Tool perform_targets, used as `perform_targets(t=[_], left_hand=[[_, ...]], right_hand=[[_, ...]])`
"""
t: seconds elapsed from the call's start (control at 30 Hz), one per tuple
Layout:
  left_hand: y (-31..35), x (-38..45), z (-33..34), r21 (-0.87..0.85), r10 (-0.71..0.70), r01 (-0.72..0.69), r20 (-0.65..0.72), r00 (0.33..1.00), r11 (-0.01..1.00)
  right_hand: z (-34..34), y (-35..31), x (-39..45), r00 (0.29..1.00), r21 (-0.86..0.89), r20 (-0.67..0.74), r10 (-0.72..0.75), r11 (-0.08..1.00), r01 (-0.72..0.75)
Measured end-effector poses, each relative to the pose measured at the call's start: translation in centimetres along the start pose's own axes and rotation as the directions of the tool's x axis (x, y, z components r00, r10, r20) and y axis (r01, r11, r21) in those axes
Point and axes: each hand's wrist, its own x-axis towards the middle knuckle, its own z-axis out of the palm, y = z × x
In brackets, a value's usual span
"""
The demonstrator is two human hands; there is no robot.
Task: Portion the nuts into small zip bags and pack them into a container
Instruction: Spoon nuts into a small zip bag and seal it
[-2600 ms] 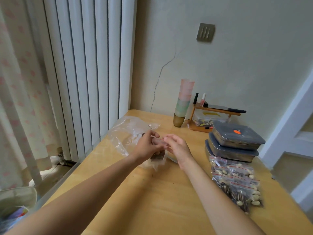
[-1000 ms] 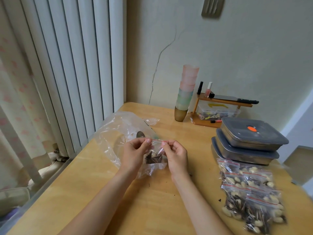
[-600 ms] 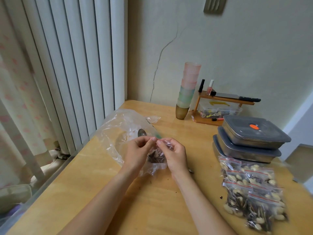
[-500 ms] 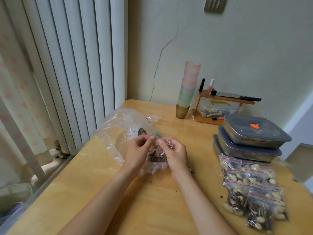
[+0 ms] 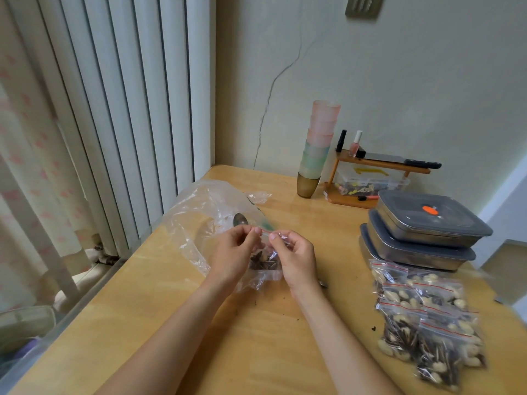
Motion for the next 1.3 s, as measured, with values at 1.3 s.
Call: perform_targets(t=[1.3], left_hand=[[-0.03,-0.32,-0.48,0.06,0.024,-0.027,0.059,0.998,0.998]], right_hand=[[-0.35,0.53,0.11,0.996,-0.01,0.039,-0.076,0.997,0.076]])
